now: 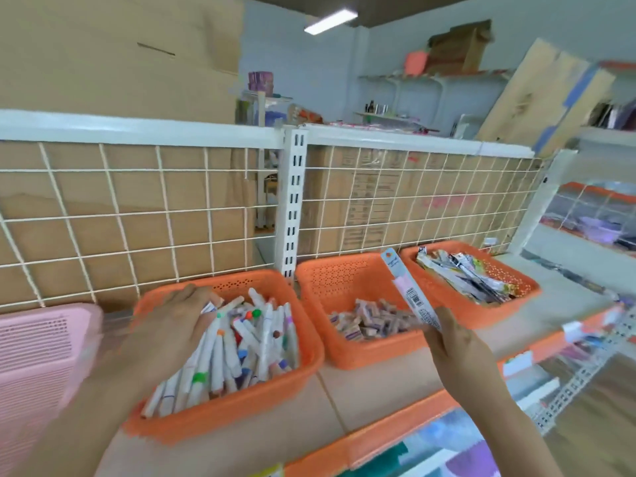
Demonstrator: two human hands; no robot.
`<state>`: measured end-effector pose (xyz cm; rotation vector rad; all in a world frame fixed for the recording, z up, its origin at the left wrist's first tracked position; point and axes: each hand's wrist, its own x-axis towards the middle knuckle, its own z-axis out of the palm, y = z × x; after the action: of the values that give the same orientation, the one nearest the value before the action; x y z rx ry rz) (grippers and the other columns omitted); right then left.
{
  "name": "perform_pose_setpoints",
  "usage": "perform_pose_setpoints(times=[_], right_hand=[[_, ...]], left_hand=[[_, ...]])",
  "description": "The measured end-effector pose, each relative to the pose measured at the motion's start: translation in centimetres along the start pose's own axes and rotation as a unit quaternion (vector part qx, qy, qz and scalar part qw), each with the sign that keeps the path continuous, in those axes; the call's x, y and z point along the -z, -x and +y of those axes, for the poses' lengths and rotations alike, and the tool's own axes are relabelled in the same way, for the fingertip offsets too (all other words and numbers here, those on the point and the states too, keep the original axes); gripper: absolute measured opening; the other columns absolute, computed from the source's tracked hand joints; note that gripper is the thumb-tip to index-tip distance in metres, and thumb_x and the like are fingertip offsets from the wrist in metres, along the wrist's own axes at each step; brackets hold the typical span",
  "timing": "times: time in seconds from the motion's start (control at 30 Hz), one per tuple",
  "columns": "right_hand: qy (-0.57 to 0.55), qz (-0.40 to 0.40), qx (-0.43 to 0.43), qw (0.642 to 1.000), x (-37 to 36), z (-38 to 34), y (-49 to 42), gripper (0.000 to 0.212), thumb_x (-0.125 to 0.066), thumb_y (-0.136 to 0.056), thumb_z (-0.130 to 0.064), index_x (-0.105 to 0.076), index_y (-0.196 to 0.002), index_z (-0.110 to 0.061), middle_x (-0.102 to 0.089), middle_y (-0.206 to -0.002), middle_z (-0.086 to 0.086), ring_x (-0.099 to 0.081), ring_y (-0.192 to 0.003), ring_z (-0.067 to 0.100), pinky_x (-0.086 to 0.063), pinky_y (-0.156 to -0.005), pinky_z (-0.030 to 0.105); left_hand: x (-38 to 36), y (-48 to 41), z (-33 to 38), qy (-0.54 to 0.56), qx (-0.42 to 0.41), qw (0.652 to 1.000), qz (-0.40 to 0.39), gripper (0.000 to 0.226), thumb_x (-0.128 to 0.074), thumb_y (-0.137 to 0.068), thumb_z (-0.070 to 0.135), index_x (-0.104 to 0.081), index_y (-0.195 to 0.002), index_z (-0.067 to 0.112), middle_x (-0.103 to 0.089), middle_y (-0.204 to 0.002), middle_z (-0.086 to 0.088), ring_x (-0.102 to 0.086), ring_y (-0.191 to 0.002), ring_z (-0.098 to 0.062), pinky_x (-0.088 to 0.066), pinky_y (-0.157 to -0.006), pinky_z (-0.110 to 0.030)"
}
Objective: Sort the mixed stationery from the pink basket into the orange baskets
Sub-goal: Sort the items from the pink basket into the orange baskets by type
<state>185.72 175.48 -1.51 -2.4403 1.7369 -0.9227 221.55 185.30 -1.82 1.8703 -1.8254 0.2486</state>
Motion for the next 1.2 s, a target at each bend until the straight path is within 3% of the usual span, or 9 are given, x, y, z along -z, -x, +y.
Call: perform_pose_setpoints(times=[0.1,0.23,0.33,0.43,0.63,0.83,0.93,1.03,1.2], right_hand=[[-0.011,0.001,-0.009,1.000,1.2,4.1,-0.9,0.023,-0.054,-0.093,-0.010,-0.052,-0.112,0.003,-0.038,-0.059,-0.001,-0.057,-0.068,0.043,-0.028,-0.055,0.035],[0.008,-0.013,-0.021,1.000,3.0,8.4,-1.6,0.025,-0.049,-0.095,-0.014,-0.051,-0.116,-0.001,-0.053,-0.071,0.013,-0.059,-0.076,0.044,-0.027,-0.057,0.036],[0.018,-0.025,-0.037,0.999,4.1,10.8,-1.8,0.022,-0.046,-0.097,-0.016,-0.049,-0.114,-0.003,-0.045,-0.069,0.004,-0.058,-0.075,0.042,-0.026,-0.056,0.035],[0.033,-0.047,-0.059,0.997,4.6,13.1,-2.4,0.011,-0.040,-0.099,-0.022,-0.041,-0.103,-0.012,-0.037,-0.062,-0.006,-0.048,-0.067,0.033,-0.028,-0.055,0.035],[0.048,-0.019,-0.114,0.992,4.6,15.6,-3.4,0.013,-0.037,-0.099,-0.023,-0.033,-0.091,-0.014,-0.036,-0.059,-0.006,-0.038,-0.060,0.029,-0.026,-0.052,0.035],[0.064,-0.007,-0.136,0.989,3.6,17.9,-5.8,0.014,-0.037,-0.099,-0.023,-0.033,-0.089,-0.013,-0.037,-0.060,-0.006,-0.049,-0.064,0.035,-0.026,-0.051,0.036],[0.059,-0.008,-0.137,0.989,2.9,19.1,-7.4,0.011,-0.037,-0.099,-0.023,-0.035,-0.093,-0.014,-0.038,-0.061,-0.007,-0.051,-0.068,0.035,-0.027,-0.052,0.036],[0.055,-0.005,-0.127,0.990,2.1,20.4,-9.3,0.014,-0.038,-0.099,-0.024,-0.043,-0.105,-0.012,-0.043,-0.069,-0.004,-0.057,-0.079,0.037,-0.029,-0.055,0.035],[0.025,-0.016,-0.097,0.995,0.4,23.1,-13.7,0.013,-0.038,-0.099,-0.023,-0.042,-0.101,-0.011,-0.058,-0.086,0.009,-0.058,-0.088,0.038,-0.027,-0.059,0.034]], left_hand=[[-2.2,-2.4,4.0,0.028,0.013,0.999,-0.016,0.021,-0.066,-0.083,0.005,-0.057,-0.094,0.021,-0.062,-0.091,-0.003,-0.061,-0.084,-0.030,-0.043,-0.074,-0.035],[-5.4,-5.7,9.1,0.045,-0.006,0.999,-0.029,0.012,-0.054,-0.092,0.011,-0.061,-0.101,0.012,-0.059,-0.105,-0.003,-0.054,-0.102,-0.026,-0.031,-0.080,-0.025],[-7.4,-7.8,12.3,0.061,-0.010,0.997,-0.046,0.015,-0.054,-0.092,0.013,-0.059,-0.106,0.013,-0.055,-0.109,0.000,-0.048,-0.108,-0.020,-0.028,-0.084,-0.024],[-9.1,-9.4,14.7,0.075,-0.016,0.994,-0.077,0.015,-0.051,-0.094,0.017,-0.056,-0.107,0.018,-0.053,-0.112,0.004,-0.047,-0.110,-0.016,-0.037,-0.089,-0.031],[-12.1,-12.0,16.8,0.082,-0.033,0.988,-0.125,0.016,-0.046,-0.096,0.022,-0.052,-0.111,0.023,-0.045,-0.113,0.012,-0.043,-0.105,-0.003,-0.036,-0.085,-0.019],[-15.6,-14.3,17.0,0.044,-0.032,0.978,-0.202,0.019,-0.044,-0.098,0.025,-0.047,-0.116,0.026,-0.044,-0.119,0.012,-0.045,-0.104,-0.004,-0.040,-0.085,-0.020],[-16.7,-14.2,16.6,0.038,-0.027,0.968,-0.245,0.013,-0.043,-0.098,0.029,-0.044,-0.109,0.035,-0.043,-0.116,0.014,-0.044,-0.106,-0.003,-0.040,-0.090,-0.019],[-17.4,-14.4,16.6,0.028,-0.020,0.969,-0.247,0.021,-0.044,-0.097,0.034,-0.046,-0.118,0.034,-0.043,-0.116,0.017,-0.045,-0.106,0.000,-0.040,-0.092,-0.017],[-17.5,-15.9,18.5,0.032,0.007,0.974,-0.224,0.030,-0.043,-0.097,0.039,-0.040,-0.126,0.034,-0.040,-0.124,0.019,-0.045,-0.102,0.002,-0.035,-0.085,-0.013]])
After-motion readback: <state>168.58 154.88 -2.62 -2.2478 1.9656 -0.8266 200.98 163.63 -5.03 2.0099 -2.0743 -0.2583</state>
